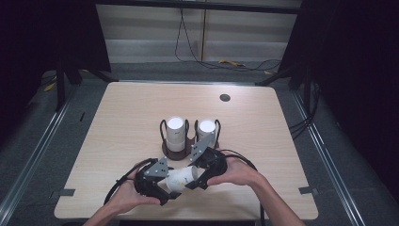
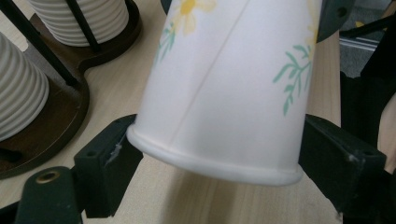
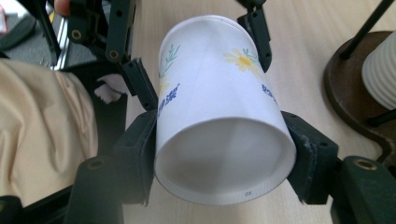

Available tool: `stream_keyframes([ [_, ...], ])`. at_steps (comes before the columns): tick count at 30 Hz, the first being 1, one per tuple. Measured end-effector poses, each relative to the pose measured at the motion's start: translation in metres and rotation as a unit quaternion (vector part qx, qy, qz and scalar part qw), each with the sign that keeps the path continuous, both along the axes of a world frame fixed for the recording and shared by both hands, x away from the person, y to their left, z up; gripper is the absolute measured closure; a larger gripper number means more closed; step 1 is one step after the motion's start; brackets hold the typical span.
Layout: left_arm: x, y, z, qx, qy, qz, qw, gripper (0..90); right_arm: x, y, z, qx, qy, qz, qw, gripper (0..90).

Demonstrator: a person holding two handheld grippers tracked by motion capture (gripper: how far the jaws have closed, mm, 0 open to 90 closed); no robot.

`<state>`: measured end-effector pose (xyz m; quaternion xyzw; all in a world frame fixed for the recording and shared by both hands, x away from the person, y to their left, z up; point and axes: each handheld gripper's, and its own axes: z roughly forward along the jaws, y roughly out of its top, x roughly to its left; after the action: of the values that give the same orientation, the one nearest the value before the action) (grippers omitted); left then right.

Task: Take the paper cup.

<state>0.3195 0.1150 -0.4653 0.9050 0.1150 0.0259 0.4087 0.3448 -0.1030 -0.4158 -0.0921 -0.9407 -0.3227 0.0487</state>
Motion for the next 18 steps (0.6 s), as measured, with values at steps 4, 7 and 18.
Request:
stream_keyframes([
  [4, 0.002, 0.002, -0.001, -0.006, 0.004, 0.01, 0.9999, 16.0, -0.001, -0.004, -0.003, 0.014, 0.002, -0.009, 0.9999, 35.6],
  [7, 0.003, 0.002, 0.0, -0.012, 0.004, 0.012, 0.9998, 16.0, -0.002, -0.006, -0.005, 0.017, -0.001, -0.015, 0.9997, 35.6],
  [18, 0.005, 0.001, -0.002, -0.031, 0.004, 0.027, 0.9992, 16.2, 0.001, -0.016, 0.002, 0.053, -0.006, -0.038, 0.9978, 36.0],
])
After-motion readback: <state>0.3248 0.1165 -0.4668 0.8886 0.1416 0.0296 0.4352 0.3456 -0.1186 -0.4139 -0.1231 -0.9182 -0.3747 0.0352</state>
